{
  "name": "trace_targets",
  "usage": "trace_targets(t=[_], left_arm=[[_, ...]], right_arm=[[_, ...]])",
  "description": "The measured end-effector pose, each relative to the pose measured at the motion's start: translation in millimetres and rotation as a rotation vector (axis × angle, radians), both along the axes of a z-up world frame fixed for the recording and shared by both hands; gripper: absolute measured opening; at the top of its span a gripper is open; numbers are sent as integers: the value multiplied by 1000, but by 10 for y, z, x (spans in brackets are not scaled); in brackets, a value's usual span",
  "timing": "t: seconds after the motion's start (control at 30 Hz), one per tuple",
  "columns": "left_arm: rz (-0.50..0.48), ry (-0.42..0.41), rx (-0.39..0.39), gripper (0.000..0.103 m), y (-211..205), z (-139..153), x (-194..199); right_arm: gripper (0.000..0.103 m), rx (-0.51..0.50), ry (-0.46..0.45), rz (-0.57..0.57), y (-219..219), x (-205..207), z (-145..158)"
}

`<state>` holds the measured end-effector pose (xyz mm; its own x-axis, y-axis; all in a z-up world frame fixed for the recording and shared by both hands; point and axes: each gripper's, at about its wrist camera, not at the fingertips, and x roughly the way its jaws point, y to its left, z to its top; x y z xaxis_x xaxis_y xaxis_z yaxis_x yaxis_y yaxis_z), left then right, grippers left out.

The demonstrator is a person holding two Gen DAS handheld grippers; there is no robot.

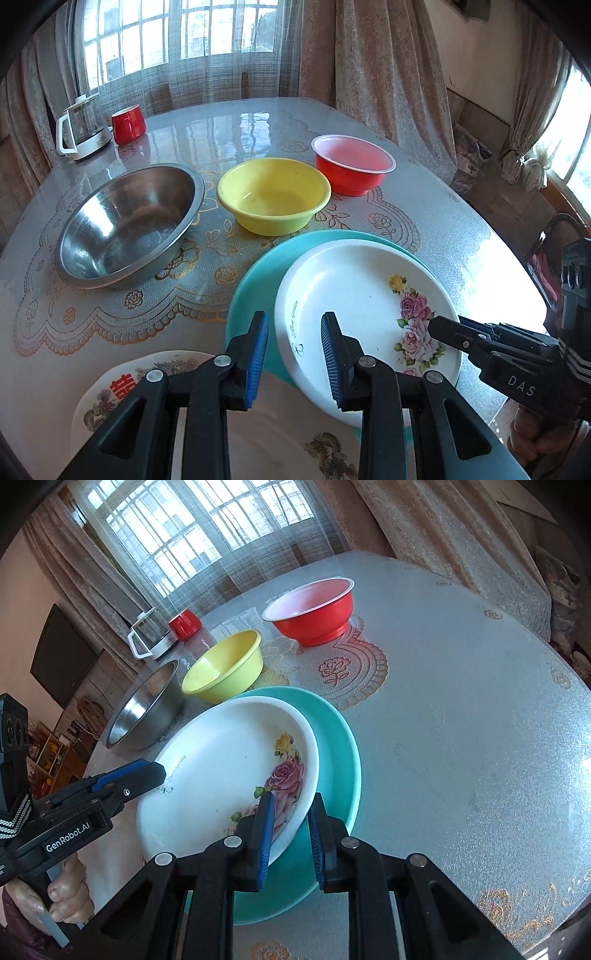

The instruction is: Organize plates and bowls

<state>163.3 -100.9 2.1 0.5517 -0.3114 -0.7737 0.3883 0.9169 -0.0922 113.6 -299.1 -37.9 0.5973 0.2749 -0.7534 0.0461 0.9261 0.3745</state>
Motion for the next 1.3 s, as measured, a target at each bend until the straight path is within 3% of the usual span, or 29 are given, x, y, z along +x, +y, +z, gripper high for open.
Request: trace_targets(t=[0.2, 0.4, 0.57, 0.83, 1.3], left_arm=[[52, -25, -14, 30, 201, 52, -121], [161, -46, -66, 31, 698, 109, -252], [237, -44, -107, 31, 1052, 126, -323], [289, -49, -102, 31, 1315, 50, -492], [371, -35, -108, 31, 1683, -55, -647]], right_arm=[[19, -15, 3, -34, 28, -4, 1], [18, -179, 1, -59, 206, 32, 18], [19, -184, -4, -66, 196, 10, 71], [15, -245, 12, -91, 206, 17, 61], [19, -133, 14, -81, 183, -43, 64]])
